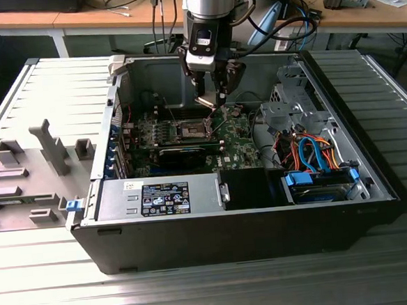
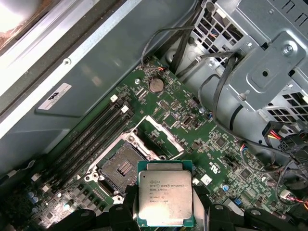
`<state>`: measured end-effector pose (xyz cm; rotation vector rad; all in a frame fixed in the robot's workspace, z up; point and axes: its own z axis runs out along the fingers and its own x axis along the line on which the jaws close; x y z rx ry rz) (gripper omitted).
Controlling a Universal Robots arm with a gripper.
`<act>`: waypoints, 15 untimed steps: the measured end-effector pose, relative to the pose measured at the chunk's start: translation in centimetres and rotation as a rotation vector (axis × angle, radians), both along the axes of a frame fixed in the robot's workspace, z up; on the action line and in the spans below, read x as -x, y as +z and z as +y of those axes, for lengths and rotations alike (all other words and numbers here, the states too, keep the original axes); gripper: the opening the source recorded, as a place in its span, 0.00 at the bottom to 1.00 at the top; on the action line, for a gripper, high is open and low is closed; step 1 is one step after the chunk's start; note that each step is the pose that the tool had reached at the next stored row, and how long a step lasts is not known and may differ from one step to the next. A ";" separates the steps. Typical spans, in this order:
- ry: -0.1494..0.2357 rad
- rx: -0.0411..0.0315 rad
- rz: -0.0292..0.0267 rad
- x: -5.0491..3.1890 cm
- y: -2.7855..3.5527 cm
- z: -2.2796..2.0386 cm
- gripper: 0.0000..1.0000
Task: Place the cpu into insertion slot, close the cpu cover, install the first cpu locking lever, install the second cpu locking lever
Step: 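Place the cpu into insertion slot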
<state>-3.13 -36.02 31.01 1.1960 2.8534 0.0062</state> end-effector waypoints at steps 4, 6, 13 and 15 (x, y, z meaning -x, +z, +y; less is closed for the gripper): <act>-0.003 0.0000 0.0000 0.00 -0.01 0.00 0.55; -0.004 0.0000 0.0000 0.00 -0.02 0.00 0.55; -0.011 0.0000 0.0000 0.00 -0.05 0.00 0.55; -0.013 0.0000 0.0000 0.00 -0.05 0.00 0.55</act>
